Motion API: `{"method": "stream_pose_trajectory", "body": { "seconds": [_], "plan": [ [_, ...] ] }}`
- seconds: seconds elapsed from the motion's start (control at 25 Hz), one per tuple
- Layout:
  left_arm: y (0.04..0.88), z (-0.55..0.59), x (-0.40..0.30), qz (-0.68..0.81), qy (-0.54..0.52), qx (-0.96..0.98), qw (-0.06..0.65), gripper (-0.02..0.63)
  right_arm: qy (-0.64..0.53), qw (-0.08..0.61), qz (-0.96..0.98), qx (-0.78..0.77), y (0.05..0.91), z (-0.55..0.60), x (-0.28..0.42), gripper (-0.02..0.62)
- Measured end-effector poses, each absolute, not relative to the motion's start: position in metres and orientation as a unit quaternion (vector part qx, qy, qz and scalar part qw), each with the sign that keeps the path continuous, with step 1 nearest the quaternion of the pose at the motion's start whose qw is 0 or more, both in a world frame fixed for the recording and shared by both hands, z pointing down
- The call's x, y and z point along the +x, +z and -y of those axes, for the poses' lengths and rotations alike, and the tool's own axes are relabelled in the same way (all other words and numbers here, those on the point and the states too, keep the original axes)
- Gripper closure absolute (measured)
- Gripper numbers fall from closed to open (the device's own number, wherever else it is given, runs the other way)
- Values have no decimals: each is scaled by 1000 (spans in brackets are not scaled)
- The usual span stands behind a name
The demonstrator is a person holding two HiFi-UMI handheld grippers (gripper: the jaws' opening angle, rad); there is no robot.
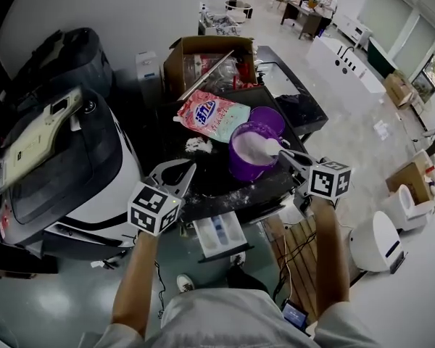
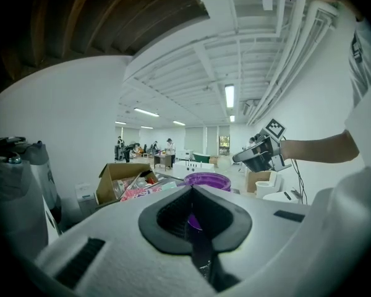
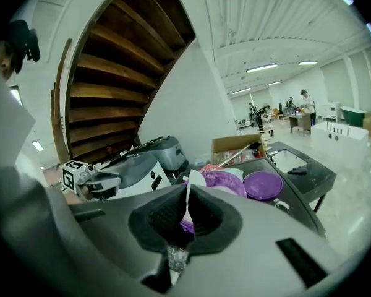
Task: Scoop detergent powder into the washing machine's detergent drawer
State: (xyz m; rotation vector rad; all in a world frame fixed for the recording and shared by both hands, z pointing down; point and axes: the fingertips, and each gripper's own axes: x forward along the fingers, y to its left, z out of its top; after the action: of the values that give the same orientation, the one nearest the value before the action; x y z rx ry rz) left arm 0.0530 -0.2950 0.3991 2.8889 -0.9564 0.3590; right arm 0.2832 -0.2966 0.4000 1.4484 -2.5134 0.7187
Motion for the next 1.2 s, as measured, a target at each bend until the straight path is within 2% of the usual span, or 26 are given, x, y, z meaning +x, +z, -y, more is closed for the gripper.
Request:
{"method": "stream_pose_trajectory", "body": {
  "seconds": [0.2,0.56,0.88,1.2],
  "plan": [
    [392,285,54,308,97,945,44,600,240,8,829,505,381,262,283,583],
    [400,246,52,281,84,955,55,600,239,-59,809,533,373,186,270,583],
    [438,212,42,262,101,956,80,600,275,-59,793,540,421,137,244,583],
    [470,196,17,274,116,950,94,600,298,-22,805,513,476,128,199,583]
  ]
}}
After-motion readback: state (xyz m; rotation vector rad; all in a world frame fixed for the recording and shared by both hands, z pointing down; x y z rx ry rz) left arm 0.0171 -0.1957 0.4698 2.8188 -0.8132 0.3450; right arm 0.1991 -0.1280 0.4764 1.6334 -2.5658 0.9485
